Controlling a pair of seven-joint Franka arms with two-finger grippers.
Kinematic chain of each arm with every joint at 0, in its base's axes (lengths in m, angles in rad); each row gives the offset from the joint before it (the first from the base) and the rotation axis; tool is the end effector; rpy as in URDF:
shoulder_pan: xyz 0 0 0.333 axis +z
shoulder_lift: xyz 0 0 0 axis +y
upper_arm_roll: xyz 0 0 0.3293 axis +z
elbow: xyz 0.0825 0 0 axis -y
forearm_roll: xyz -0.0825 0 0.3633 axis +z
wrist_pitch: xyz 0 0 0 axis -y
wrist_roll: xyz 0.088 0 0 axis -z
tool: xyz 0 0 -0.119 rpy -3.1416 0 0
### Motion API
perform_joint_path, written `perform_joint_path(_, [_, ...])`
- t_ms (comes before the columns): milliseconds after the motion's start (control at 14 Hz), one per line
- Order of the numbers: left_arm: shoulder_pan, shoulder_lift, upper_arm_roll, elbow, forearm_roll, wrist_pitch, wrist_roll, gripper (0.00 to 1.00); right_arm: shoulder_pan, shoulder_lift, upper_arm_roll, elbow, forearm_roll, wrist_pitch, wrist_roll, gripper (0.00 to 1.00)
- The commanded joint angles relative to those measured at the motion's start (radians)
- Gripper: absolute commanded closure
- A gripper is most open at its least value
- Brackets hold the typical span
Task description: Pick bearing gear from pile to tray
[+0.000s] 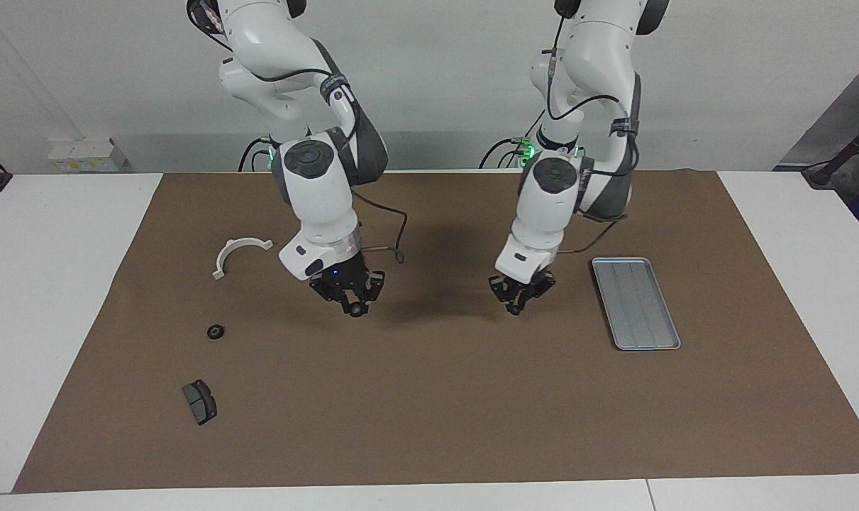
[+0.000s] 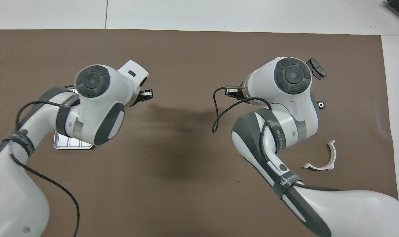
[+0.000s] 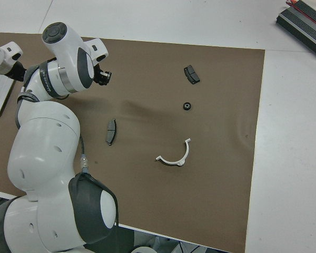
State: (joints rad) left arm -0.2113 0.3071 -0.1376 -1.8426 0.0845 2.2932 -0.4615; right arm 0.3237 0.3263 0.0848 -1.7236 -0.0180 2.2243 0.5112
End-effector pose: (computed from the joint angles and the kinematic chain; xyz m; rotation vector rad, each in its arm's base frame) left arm 0.5964 -0.2074 0.3887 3.0978 0.1097 0.2260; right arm 0.6001 0.2531 0.4230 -3.0408 0.1520 -0.2324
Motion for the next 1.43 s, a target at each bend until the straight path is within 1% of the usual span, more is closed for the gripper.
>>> perform_joint_path(0, [0.131,-0.026,-0.014,-0.001,-0.003,-0.040,0.137,0.86,0.069,-0.004,0.001,0.001,-0.002,0.004,0.091,1.00])
perform_joint_path(214, [0.271,-0.037,-0.014,-0.030,-0.017,-0.044,0.334,0.86,0.159,0.016,0.000,0.028,-0.003,0.009,0.128,1.00])
perform_joint_path(286, [0.309,-0.048,-0.014,-0.055,-0.023,-0.055,0.395,0.86,0.182,0.036,0.000,0.056,-0.003,0.006,0.150,1.00])
perform_joint_path(357, [0.337,-0.058,-0.013,-0.082,-0.032,-0.058,0.440,0.86,0.213,0.072,-0.002,0.103,-0.017,-0.006,0.179,1.00])
perform_joint_path(429, [0.366,-0.081,-0.013,-0.133,-0.040,-0.051,0.464,0.86,0.239,0.117,-0.002,0.155,-0.060,-0.008,0.219,1.00])
perform_joint_path(500, [0.397,-0.097,-0.013,-0.177,-0.051,-0.041,0.498,0.86,0.256,0.155,0.001,0.185,-0.098,-0.011,0.272,1.00])
perform_joint_path(571, [0.423,-0.106,-0.013,-0.196,-0.064,-0.044,0.547,0.86,0.280,0.198,0.001,0.215,-0.124,-0.012,0.308,1.00])
perform_joint_path(643, [0.438,-0.115,-0.013,-0.216,-0.074,-0.049,0.582,0.86,0.299,0.236,0.001,0.243,-0.137,-0.009,0.317,1.00])
perform_joint_path(714, [0.454,-0.124,-0.013,-0.242,-0.080,-0.040,0.598,0.86,0.320,0.258,0.000,0.248,-0.144,0.000,0.320,1.00])
perform_joint_path(786, [0.457,-0.131,-0.013,-0.257,-0.081,-0.034,0.604,0.84,0.328,0.273,0.000,0.249,-0.149,0.008,0.332,1.00])
perform_joint_path(857, [0.457,-0.134,-0.011,-0.265,-0.081,-0.032,0.604,0.80,0.333,0.283,0.001,0.248,-0.155,0.012,0.343,1.00])
perform_joint_path(929, [0.457,-0.140,-0.011,-0.279,-0.083,-0.029,0.606,0.73,0.336,0.283,0.001,0.248,-0.158,0.026,0.346,1.00])
perform_joint_path(1000, [0.457,-0.143,-0.011,-0.285,-0.083,-0.029,0.604,0.61,0.336,0.281,0.001,0.237,-0.158,0.035,0.348,0.84])
perform_joint_path(1071, [0.457,-0.144,-0.011,-0.288,-0.085,-0.029,0.604,0.52,0.336,0.280,0.001,0.223,-0.160,0.037,0.346,0.76])
perform_joint_path(1143, [0.455,-0.144,-0.011,-0.288,-0.086,-0.031,0.604,0.43,0.336,0.278,0.000,0.202,-0.161,0.037,0.346,0.62])
perform_joint_path(1214, [0.455,-0.143,-0.011,-0.288,-0.095,-0.029,0.604,0.31,0.334,0.277,-0.002,0.199,-0.161,0.037,0.343,0.41])
perform_joint_path(1286, [0.454,-0.143,-0.011,-0.285,-0.100,-0.029,0.604,0.24,0.333,0.277,-0.004,0.202,-0.163,0.038,0.345,0.19])
perform_joint_path(1357, [0.445,-0.138,-0.013,-0.270,-0.103,-0.029,0.600,0.23,0.322,0.274,-0.002,0.202,-0.163,0.044,0.345,0.10])
